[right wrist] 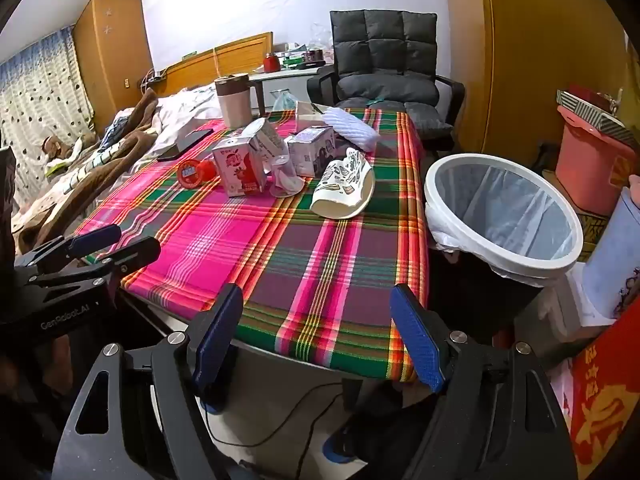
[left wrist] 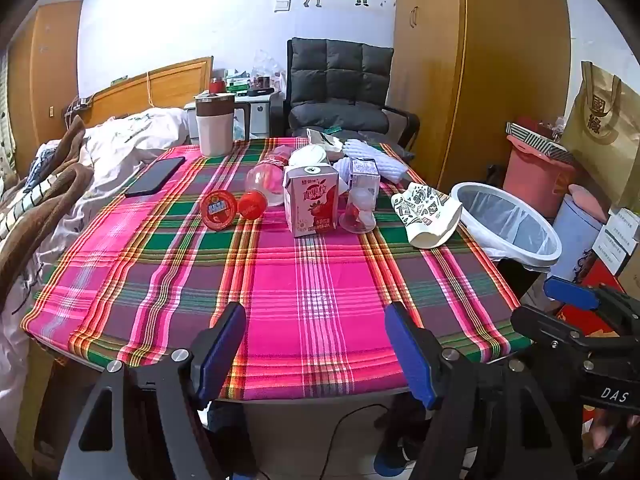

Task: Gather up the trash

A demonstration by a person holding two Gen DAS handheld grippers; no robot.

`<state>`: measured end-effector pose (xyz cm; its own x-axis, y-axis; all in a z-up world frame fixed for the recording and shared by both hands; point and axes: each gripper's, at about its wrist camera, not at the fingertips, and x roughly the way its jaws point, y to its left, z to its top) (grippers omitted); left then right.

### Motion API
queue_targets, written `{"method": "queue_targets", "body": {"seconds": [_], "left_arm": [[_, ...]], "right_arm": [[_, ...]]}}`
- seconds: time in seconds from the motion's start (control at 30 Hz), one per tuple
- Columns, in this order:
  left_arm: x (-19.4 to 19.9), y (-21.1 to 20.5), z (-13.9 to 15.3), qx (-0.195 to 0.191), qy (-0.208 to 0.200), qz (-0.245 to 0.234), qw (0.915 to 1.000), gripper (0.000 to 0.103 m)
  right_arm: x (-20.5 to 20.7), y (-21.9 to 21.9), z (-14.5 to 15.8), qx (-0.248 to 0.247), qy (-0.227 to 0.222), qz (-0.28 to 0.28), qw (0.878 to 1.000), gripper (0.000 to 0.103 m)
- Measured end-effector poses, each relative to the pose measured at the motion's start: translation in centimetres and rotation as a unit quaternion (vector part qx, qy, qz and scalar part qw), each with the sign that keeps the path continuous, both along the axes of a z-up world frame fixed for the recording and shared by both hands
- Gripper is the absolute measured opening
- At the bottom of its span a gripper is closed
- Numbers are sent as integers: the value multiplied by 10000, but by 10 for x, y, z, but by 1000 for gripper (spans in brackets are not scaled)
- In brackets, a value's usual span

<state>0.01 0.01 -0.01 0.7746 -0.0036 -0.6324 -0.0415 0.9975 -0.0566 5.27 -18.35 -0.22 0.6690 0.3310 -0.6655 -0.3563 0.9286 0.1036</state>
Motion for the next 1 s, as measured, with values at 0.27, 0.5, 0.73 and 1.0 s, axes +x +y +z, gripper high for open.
{"method": "queue_targets", "body": {"seconds": [0.27, 0.5, 0.73, 1.0], "left_arm": [[0, 1, 0, -10, -7, -27, 10000, 72], [0, 2, 2, -25, -2, -29, 10000, 72], [-2, 1, 1, -37, -20, -30, 10000, 72], [-1, 1, 3, -36, -31, -19, 10000, 72]], "right_arm": [[0, 1, 0, -43, 28, 17, 10000, 77], [0, 2, 1, -57, 7, -38, 10000, 77], [-1, 0, 3, -52, -5, -57, 10000, 77], [-2, -1, 4, -49, -9, -65, 10000, 77]]}}
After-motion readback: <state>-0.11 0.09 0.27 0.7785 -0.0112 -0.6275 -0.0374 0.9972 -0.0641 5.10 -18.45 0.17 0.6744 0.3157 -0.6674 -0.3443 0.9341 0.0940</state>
